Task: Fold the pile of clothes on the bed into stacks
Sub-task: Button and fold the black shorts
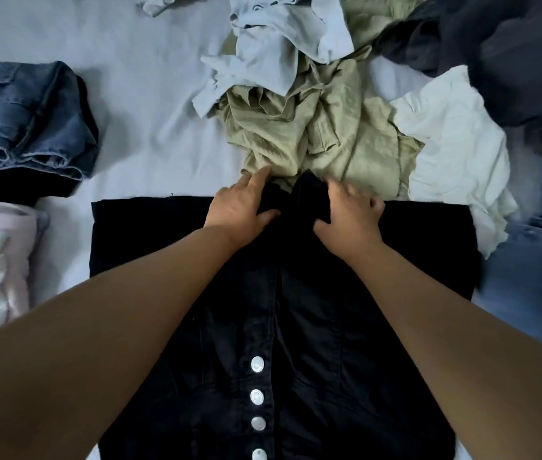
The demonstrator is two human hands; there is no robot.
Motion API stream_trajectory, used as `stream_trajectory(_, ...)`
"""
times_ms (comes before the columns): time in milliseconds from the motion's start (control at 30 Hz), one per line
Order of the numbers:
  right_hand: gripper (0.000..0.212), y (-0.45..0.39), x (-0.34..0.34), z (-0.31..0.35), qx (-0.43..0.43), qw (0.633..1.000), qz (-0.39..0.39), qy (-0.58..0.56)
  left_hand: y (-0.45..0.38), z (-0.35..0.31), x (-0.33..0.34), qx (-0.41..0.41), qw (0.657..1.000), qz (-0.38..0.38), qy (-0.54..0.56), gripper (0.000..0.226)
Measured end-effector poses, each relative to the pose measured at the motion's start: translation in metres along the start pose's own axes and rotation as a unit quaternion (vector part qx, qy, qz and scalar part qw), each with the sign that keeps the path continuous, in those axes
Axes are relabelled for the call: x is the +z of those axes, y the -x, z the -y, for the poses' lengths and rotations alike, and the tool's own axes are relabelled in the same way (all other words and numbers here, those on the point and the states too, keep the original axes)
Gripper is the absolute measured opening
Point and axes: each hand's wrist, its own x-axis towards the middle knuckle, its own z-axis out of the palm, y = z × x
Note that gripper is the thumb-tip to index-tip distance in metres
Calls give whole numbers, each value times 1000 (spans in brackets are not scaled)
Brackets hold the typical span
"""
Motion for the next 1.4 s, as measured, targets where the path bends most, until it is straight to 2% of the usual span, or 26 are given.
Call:
stream_trajectory(100, 59, 8, -3, -1, 2, 997, -60, 58, 5, -2, -9, 16, 997, -40, -57, 68)
stream_trajectory(167, 59, 11, -4, -2, 36, 991, -107, 75, 7, 0, -12, 20, 993, -75, -94, 64)
stream_trajectory(267, 68, 13, 1, 4, 78, 980, -173, 54, 12, 0, -7, -47, 987, -89, -123, 81)
stream_trajectory(300, 68, 16, 6, 8, 72, 976, -200, 43, 17, -3, -2, -61, 985, -94, -134, 85)
stream_trajectory(367, 62, 26, 20, 18, 24, 970, -242, 24, 32, -9, 15, -50, 980, -143, -132, 79)
stream_trajectory(433, 58, 37, 37, 21, -38, 979, -200, 25, 48, -13, 32, -19, 982, -153, -113, 69)
stream_trajectory(500, 58, 40, 48, 17, -72, 992, -93, 53, 56, -11, 42, -5, 988, -66, -141, 60)
stream_trajectory(567, 55, 36, 49, 11, -72, 996, 9, 54, 52, -8, 46, -24, 990, 30, -136, 57)
stream_trajectory(633, 55, 34, 40, 6, -77, 995, 44, 49, 46, -6, 41, -33, 990, 64, -117, 58)
stream_trajectory(733, 55, 53, 32, -12, -82, 993, 26, 75, 47, -11, 29, -44, 993, 86, -61, 58)
stream_trajectory(800, 62, 76, 38, -30, -54, 995, -4, 89, 61, -19, 23, -53, 994, 93, -21, 60)
stream_trajectory(900, 61, 115, 45, -60, 7, 995, -53, 87, 104, -37, 34, -31, 995, 79, -49, 64)
stream_trajectory(967, 63, 140, 50, -75, 71, 991, -74, 82, 138, -47, 48, -14, 993, 78, -92, 63)
stream_trajectory(1100, 70, 181, 55, -80, 233, 964, -127, -22, 169, -57, 65, -62, 984, 106, -132, 61)
stream_trajectory(1200, 65, 194, 50, -79, 205, 959, -152, -121, 167, -58, 66, -60, 982, 113, -136, 61)
stream_trajectory(1300, 66, 197, 35, -85, 175, 928, -127, -303, 162, -57, 59, -50, 983, 128, -124, 61)
stream_trajectory(1400, 61, 201, 18, -91, 138, 928, -112, -329, 182, -58, 54, -36, 983, 115, -139, 61)
